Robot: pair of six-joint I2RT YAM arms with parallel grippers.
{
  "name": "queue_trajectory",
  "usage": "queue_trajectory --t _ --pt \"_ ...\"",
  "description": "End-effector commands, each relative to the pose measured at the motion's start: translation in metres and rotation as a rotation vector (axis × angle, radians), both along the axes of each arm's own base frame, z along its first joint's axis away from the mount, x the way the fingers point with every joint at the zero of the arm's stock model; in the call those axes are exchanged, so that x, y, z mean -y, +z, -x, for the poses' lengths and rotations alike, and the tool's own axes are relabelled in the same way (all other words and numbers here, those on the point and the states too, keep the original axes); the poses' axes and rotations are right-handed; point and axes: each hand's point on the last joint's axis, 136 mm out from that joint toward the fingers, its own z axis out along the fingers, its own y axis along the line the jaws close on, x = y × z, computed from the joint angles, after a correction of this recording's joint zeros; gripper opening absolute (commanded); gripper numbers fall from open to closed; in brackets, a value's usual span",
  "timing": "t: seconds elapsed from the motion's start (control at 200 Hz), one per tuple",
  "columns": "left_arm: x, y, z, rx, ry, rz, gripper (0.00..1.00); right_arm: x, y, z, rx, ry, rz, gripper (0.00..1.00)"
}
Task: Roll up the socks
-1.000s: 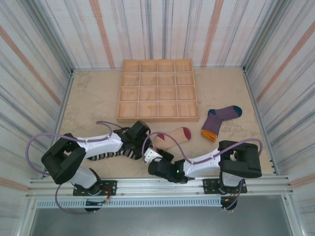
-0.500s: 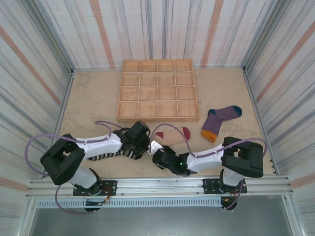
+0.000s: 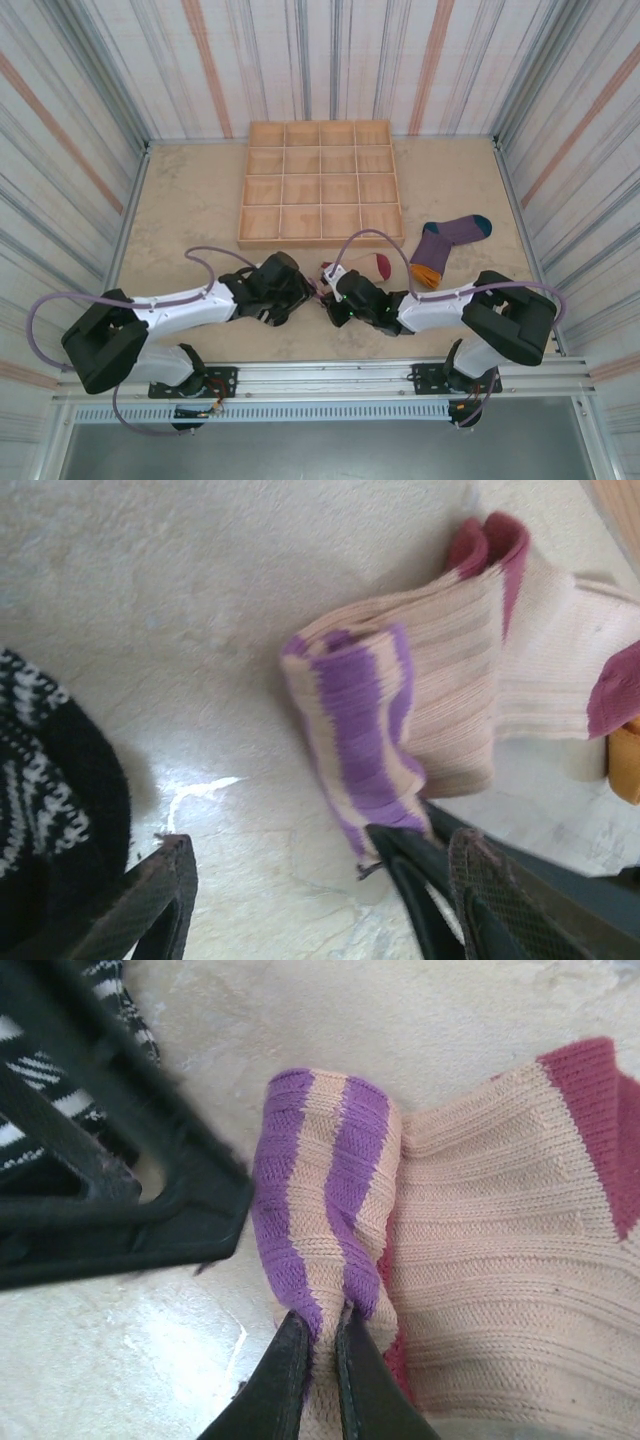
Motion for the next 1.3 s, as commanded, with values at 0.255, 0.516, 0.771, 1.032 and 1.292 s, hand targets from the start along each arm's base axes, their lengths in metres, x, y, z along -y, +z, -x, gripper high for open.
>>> queue_trajectory --t 0.255,0.516,0.771,1.032,1.292 --pt "0.002 0.005 -0.016 0.098 -0.004 -0.010 0.65 0.038 -0.010 -0.003 -0.491 -0.062 -0.217 0.00" --pt "0.013 0.003 -0.023 0.082 -0.059 -0.010 0.61 0.035 -0.035 -0.015 -0.714 -0.131 -0.295 0.00" --pt "0.016 0.002 -0.043 0.111 -0.112 0.051 0.61 0.047 -0.046 -0.031 -0.812 -0.294 -0.297 0.00" --pt "0.033 0.000 -0.069 0.153 -0.131 0.092 0.53 0.059 -0.059 -0.038 -0.865 -0.428 -0.251 0.00" --pt "0.041 -0.009 -0.080 0.167 -0.119 0.091 0.49 0.060 -0.062 -0.040 -0.875 -0.443 -0.235 0.00"
